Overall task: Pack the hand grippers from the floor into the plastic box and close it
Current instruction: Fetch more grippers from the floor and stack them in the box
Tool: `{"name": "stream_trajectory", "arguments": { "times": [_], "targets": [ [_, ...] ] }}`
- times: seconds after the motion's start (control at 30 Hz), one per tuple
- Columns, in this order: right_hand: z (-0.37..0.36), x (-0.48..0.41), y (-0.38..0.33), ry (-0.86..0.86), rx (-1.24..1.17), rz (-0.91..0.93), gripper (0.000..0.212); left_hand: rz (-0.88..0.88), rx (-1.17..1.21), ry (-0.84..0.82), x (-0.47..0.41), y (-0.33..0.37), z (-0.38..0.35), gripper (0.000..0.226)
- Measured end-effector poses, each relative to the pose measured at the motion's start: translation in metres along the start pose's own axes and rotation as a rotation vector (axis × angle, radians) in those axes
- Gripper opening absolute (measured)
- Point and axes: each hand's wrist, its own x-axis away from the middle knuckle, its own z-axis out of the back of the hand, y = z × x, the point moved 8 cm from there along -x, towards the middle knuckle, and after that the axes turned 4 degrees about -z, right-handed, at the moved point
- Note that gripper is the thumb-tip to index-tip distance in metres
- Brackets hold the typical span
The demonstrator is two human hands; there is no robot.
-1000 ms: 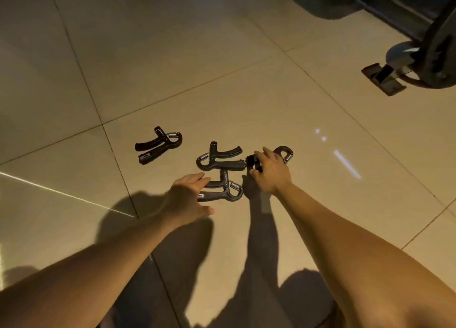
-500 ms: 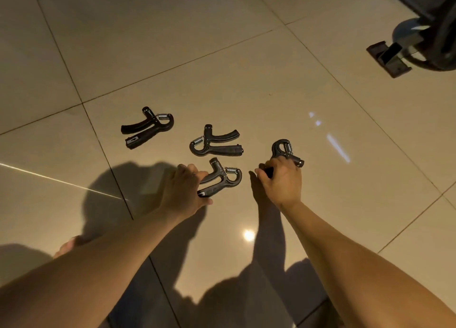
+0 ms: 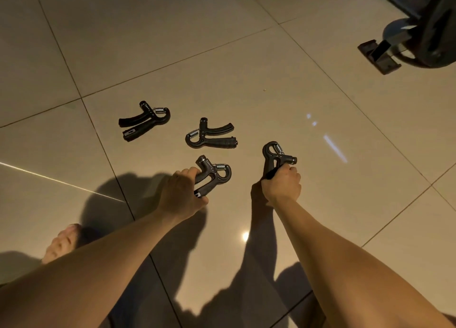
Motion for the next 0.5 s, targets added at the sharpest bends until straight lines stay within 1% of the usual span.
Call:
{"name": "stream_trajectory", "arguments": {
  "times": [0.1, 0.23, 0.4, 0.5],
  "targets": [
    [0.004, 0.016, 0.006, -0.015, -0.016, 0.046, 0.054, -0.091, 0.043, 0.085, 0.01, 0.012, 0.01, 0.051],
    [0.03, 0.039, 0.011, 0.023, -0.11, 0.138, 0.054, -0.064, 0.022, 0.019, 0.016, 0.035, 0.026, 0.061],
    [0.107, 0.071, 0.02, 0.148, -0.193, 0.268, 0.049, -0.151, 0.011, 0.109, 0.043, 0.08, 0.066, 0.068],
    [0.168, 0.093, 0.028, 0.224, -0.228, 0.331, 0.049, -0.224, 0.029, 0.178, 0.06, 0.114, 0.106, 0.066]
  ]
}}
